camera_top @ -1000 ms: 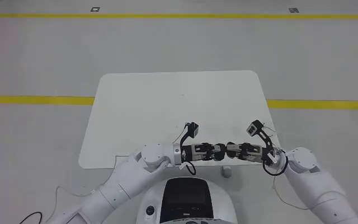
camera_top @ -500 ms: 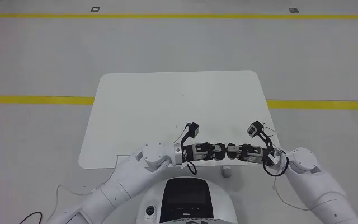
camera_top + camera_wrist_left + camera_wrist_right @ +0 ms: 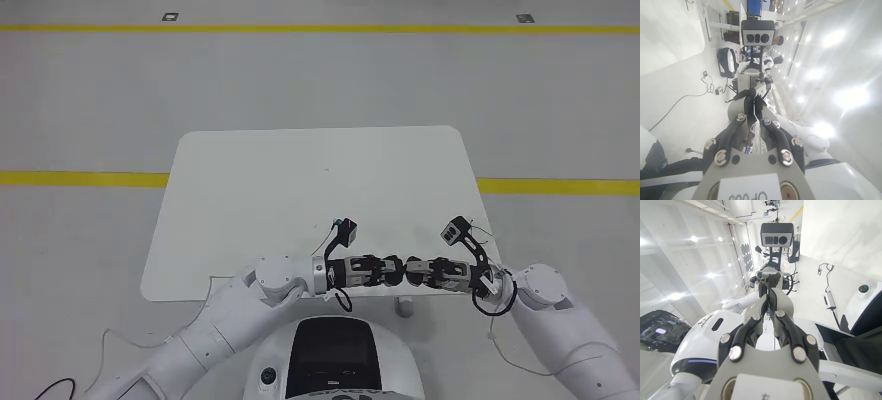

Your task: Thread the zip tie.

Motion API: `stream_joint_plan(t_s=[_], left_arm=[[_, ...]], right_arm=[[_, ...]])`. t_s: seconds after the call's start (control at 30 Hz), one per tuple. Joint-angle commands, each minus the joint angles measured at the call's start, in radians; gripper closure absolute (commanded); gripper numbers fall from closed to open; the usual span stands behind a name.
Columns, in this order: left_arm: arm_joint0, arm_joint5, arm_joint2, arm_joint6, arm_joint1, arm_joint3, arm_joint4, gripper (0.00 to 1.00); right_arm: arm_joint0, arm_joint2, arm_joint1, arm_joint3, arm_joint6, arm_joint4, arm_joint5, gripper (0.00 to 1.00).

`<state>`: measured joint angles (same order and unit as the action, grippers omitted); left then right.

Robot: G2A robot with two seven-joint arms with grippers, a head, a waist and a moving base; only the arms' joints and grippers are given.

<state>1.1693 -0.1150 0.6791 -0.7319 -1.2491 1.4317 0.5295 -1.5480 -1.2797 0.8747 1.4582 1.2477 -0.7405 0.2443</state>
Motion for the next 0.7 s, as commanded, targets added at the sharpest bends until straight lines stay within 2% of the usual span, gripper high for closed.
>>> stream_joint_plan(t_s=[0.0,0.07,0.23,0.27,0.3,0.33,0.67], left_arm=[[-0.001,0.001,-0.001,-0.002,0.0,-0.001,0.0,0.95],[-0.001,0.001,-0.001,-0.003,0.0,-0.004,0.001,1.0],[-0.001,-0.004,-0.002,-0.009,0.0,-0.008,0.003,1.0],[0.0,-0.005,-0.002,-0.011,0.0,-0.008,0.004,1.0],[0.0,-0.007,-0.001,-0.012,0.0,-0.008,0.004,1.0],[0.001,-0.009,-0.001,-0.014,0.001,-0.009,0.005,1.0],[0.013,-0.028,0.007,-0.02,0.006,-0.005,0.001,1.0]], right_arm=[[-0.001,-0.001,0.001,0.001,0.002,0.0,0.0,1.0],[-0.002,-0.003,0.002,0.002,0.004,-0.001,0.001,1.0],[-0.003,-0.005,0.004,0.003,0.005,0.001,-0.004,1.0],[-0.004,-0.005,0.004,0.004,0.004,0.003,-0.006,0.76],[-0.004,-0.005,0.005,0.005,0.003,0.004,-0.008,0.42],[-0.005,-0.006,0.005,0.006,0.002,0.003,-0.009,0.0],[-0.025,-0.034,0.01,0.005,-0.056,-0.033,-0.008,0.0]])
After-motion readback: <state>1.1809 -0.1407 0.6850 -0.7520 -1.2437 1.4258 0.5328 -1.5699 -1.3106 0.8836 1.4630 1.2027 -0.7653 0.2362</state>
